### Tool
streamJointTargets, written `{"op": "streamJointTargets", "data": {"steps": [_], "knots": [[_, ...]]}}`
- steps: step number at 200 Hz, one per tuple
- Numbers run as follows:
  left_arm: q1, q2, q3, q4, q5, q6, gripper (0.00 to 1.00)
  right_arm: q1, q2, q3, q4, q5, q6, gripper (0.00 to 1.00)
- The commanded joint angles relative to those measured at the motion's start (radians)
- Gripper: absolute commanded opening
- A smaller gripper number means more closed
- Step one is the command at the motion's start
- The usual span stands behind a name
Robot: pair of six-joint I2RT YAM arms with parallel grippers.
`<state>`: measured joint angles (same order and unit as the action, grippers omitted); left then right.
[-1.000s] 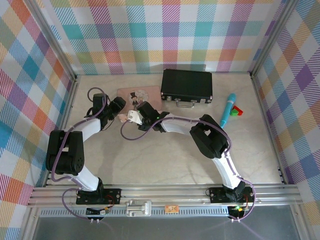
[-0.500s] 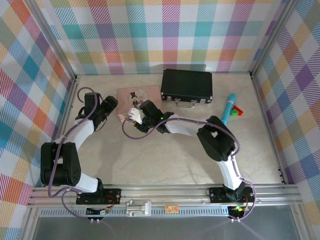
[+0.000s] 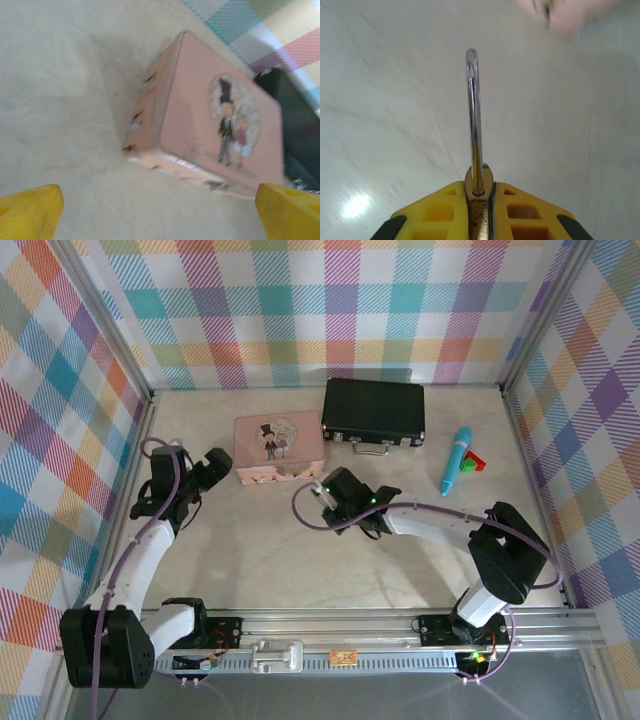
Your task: Unlock the padlock with the key
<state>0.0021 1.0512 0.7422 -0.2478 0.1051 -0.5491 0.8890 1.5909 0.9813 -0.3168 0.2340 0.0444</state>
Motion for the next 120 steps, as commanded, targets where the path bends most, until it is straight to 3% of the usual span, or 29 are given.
{"op": "streamJointTargets", "data": {"steps": [1,66,89,120], "knots": [[0.006,-0.037,-0.04,-0.078,-0.031,0.034,0.99,-0.007,-0.047,-0.058,-0.091,0.108,0.156,0.0],[0.006,-0.079,-0.079,-0.08,-0.034,-0.029,0.99,0.001,-0.01,-0.089,-0.12,0.135,0.238,0.0],[0.006,-0.084,-0.063,-0.116,-0.059,-0.004,1.0,0.005,0.008,-0.082,-0.108,0.125,0.26,0.1],[0.006,-0.087,-0.051,-0.117,-0.082,0.019,1.0,0.005,-0.005,-0.056,-0.105,0.079,0.281,0.32]]}}
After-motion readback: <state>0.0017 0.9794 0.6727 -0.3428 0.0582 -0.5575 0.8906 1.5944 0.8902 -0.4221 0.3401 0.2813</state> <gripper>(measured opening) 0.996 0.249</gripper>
